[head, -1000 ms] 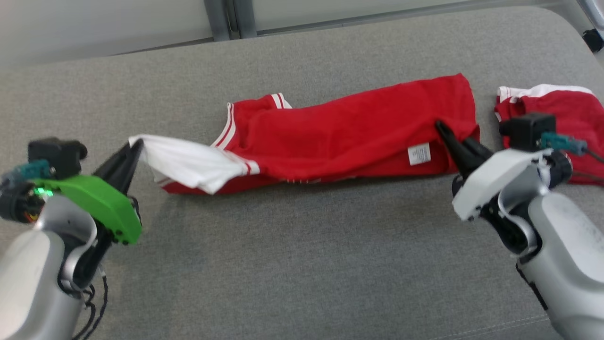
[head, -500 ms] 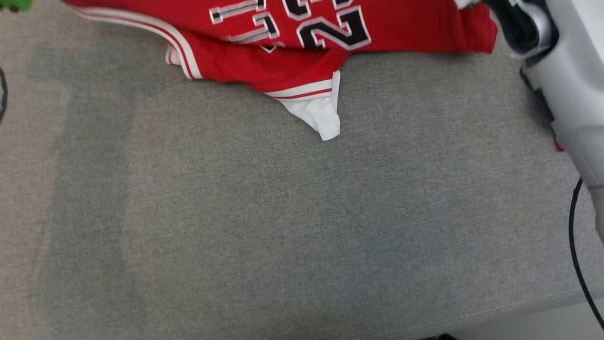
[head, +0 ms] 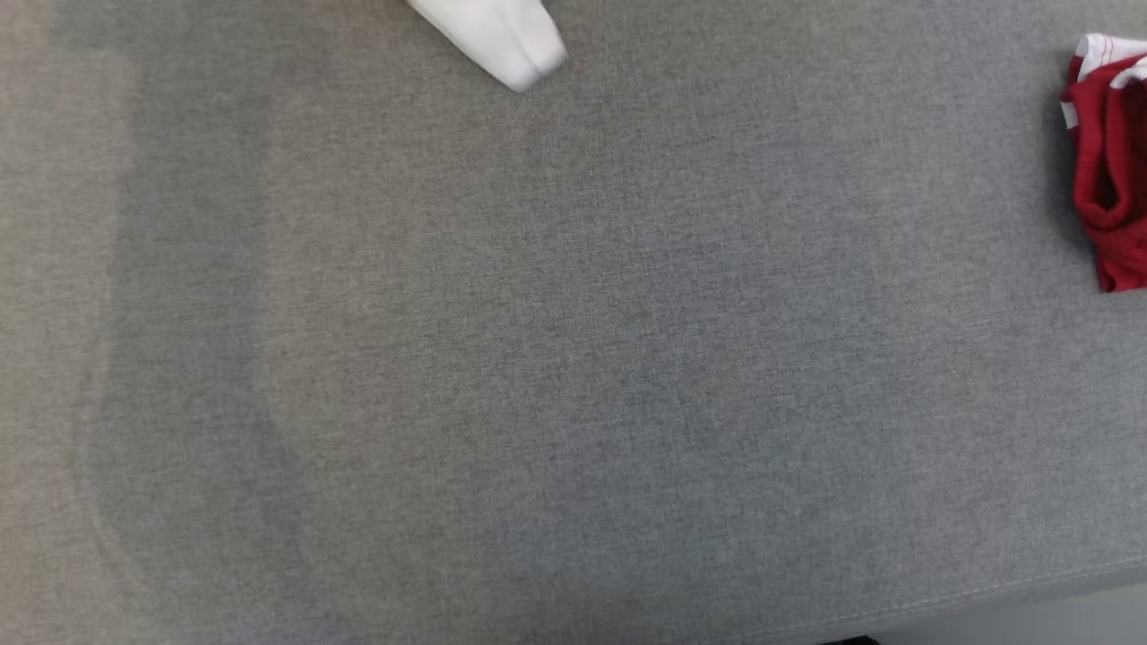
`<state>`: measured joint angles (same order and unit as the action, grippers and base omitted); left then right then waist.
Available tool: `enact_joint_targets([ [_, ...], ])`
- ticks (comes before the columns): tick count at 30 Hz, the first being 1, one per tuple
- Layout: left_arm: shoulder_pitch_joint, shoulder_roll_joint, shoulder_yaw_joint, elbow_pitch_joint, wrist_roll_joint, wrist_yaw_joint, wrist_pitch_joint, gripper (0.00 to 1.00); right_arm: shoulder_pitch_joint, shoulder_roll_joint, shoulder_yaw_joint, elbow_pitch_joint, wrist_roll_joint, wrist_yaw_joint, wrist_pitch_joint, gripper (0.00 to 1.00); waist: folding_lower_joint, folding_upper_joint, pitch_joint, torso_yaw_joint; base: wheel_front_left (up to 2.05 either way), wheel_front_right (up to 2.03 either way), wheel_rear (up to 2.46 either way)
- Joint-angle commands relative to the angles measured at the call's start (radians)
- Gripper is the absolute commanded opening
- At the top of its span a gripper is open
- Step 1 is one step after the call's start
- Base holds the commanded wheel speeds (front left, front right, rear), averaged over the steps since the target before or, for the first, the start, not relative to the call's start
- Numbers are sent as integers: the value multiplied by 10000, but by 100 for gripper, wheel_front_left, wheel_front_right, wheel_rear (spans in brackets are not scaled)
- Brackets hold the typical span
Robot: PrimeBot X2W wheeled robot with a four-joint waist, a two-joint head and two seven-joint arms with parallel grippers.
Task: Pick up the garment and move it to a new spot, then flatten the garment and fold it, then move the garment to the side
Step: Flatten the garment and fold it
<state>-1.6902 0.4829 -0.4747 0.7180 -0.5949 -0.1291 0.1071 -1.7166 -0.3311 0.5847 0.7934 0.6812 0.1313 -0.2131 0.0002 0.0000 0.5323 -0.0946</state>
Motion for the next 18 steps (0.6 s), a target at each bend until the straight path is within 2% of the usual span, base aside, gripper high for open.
enact_joint_targets([
  [1,-333,-41,-248,214,-209,-24,-105,0,-223,-118,209,188,221,-12,-61,0,-2,0,-433,220,0,0,0],
  [5,-386,-96,-599,633,-950,-24,-129,0,53,-146,813,429,642,-12,36,0,-2,0,-808,385,0,0,0],
  [11,974,114,-1805,582,-2128,-25,551,0,1376,-305,2191,488,1536,-12,270,0,-2,0,-1407,612,0,0,0],
  [15,2546,501,-2659,274,-3013,-25,1205,0,2884,-687,3329,-112,2736,-14,495,0,-2,0,-2025,752,0,0,0],
  [18,3666,879,-3088,-109,-3573,-25,1731,0,3925,-900,4257,-1113,3645,-8,697,0,-2,0,-2484,753,0,0,0],
])
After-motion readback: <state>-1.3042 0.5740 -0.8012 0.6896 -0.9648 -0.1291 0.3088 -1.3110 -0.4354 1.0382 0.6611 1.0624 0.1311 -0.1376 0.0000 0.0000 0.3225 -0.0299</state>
